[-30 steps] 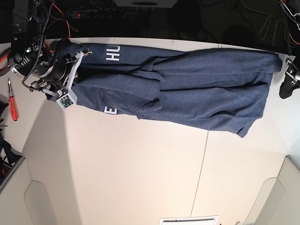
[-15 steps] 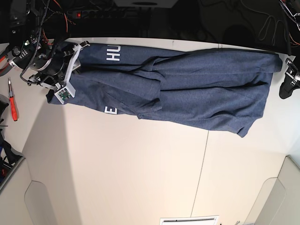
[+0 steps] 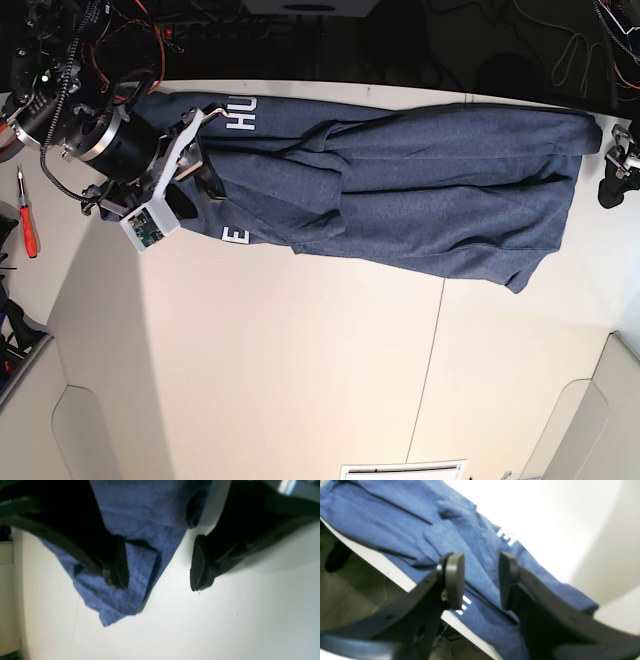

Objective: Layout the t-shirt on the table in an organized manner, then fold the t-shirt properly
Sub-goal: 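Open the right gripper and move the left gripper down the shirt side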

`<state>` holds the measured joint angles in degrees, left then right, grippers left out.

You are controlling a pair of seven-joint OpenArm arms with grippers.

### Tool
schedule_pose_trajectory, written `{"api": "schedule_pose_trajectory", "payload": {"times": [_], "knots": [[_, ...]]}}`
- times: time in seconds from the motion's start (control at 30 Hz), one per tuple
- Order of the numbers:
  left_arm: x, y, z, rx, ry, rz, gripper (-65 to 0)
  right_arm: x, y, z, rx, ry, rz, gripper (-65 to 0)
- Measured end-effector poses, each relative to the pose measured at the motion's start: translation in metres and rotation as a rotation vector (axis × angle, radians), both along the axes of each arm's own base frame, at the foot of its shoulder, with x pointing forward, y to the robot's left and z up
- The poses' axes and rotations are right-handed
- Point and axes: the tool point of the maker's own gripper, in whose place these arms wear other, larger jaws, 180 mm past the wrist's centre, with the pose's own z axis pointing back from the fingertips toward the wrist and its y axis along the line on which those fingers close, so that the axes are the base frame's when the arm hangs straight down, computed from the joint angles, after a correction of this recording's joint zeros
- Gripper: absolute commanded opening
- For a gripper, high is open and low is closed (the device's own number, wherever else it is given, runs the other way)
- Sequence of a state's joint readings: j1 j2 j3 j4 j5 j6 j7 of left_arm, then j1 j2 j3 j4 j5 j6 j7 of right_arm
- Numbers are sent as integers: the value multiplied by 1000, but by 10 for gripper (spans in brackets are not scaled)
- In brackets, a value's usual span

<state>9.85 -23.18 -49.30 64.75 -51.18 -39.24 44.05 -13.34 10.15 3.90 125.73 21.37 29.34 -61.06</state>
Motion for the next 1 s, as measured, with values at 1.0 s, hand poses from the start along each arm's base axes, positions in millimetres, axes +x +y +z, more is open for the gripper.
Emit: {"api": "schedule_pose_trajectory", "payload": {"times": [1.0], "knots": [[0, -48, -51, -200, 7, 12, -231, 3, 3, 4, 21, -21, -1, -419]]}}
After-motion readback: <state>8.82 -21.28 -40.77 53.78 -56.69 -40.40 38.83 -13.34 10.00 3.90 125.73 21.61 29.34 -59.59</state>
